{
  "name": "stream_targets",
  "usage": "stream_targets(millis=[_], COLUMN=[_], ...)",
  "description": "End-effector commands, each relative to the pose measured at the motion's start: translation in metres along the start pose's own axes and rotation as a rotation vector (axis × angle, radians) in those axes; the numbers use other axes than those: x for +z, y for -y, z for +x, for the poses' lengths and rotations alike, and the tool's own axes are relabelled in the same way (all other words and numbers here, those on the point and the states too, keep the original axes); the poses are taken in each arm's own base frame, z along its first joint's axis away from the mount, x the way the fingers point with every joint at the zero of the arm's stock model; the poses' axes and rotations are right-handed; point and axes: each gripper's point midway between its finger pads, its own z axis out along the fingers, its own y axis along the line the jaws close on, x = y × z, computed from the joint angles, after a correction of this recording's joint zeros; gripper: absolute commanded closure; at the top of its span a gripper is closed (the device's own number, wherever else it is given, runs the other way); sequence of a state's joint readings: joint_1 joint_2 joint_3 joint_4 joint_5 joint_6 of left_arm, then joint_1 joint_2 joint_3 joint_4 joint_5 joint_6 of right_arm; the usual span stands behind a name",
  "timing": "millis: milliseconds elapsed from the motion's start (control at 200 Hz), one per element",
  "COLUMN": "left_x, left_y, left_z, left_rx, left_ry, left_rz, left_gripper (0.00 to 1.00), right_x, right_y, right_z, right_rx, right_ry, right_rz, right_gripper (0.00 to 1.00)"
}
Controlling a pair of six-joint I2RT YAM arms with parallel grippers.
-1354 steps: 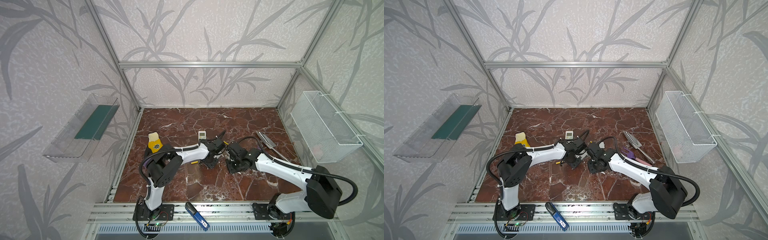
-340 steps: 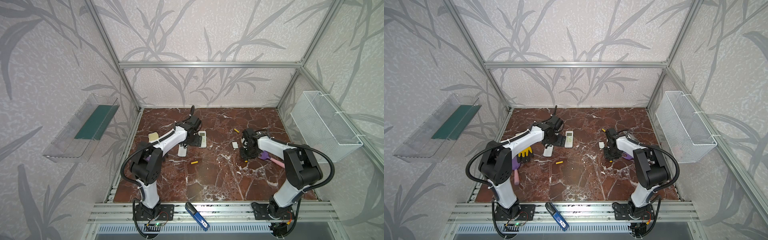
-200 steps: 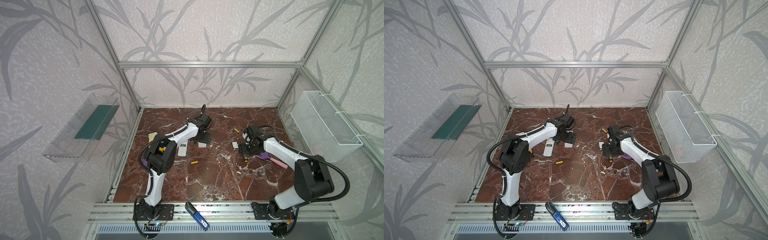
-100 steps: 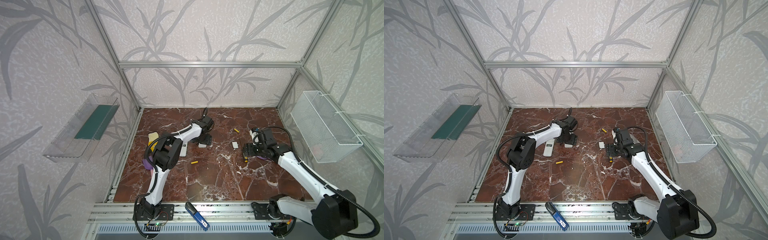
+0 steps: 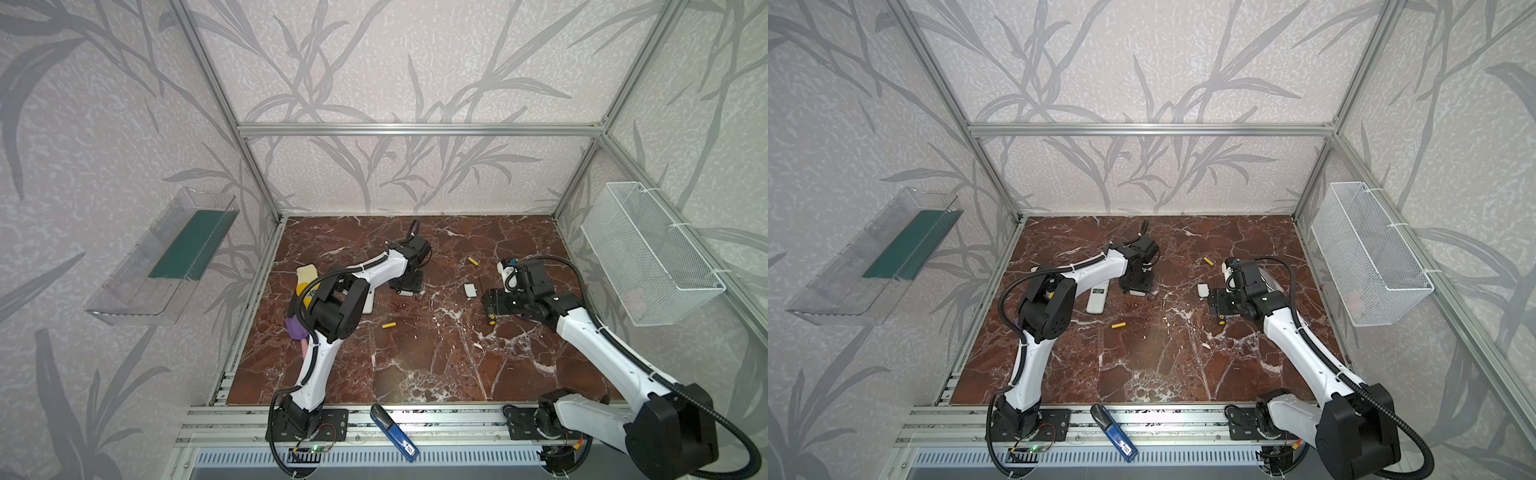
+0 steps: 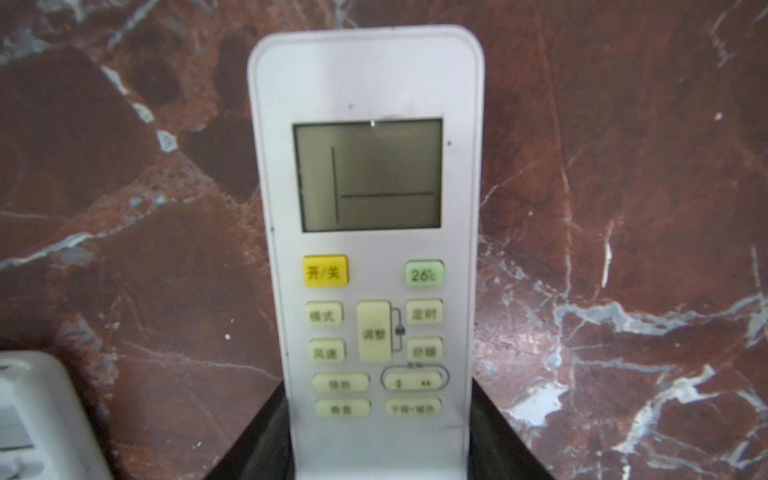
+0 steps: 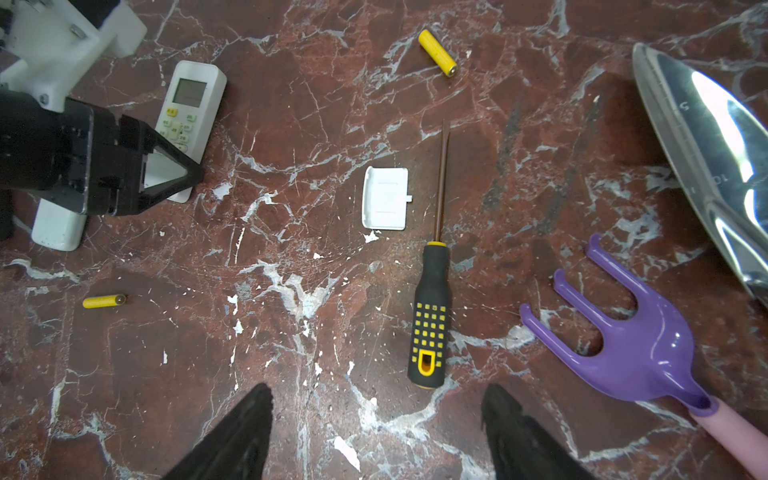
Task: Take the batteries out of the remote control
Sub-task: 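Grasp the white display remote with the left gripper while the right releases the screwdriver, then reach the right gripper to the display remote and grip it beside the left gripper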
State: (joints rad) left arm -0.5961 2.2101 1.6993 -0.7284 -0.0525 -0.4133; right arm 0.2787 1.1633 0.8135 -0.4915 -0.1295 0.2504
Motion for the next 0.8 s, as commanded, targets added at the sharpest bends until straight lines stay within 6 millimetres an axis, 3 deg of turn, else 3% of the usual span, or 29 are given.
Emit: stream_targets(millis=[0, 230, 385, 635, 795], left_x=[-0.006, -0.038, -0.067, -0.101, -0.122], left_y=[-0.004, 0.006, 0.02, 0.059, 0.078], left_z=[0.008, 0.005, 0.01, 0.043, 0.06], left_rx=[-0.001, 0.014, -0.004, 0.008, 0.025], left_ry=[-0.005, 0.094, 0.182, 0.269, 0.302], left_rz=[-0.017, 0.078, 0.202, 0.458, 0.567], left_gripper=[0.56, 0.61, 0.62, 0.62, 0.63], right_x=[0.007, 0.015, 0.016, 0.024, 0.032], right_y=[-0.01, -0.027, -0.05, -0.097, -0.118], right_z=[-0.003, -0.003, -0.006, -0.014, -0.016], right_rx=[0.027, 0.048, 0.051, 0.063, 0.056], right_ry=[0.008, -0.008, 0.014, 0.061, 0.061], right_rz=[-0.064, -0.127, -0.189, -0.337, -0.383], right_gripper=[0.23, 0.24, 0.26, 0.32, 0.34])
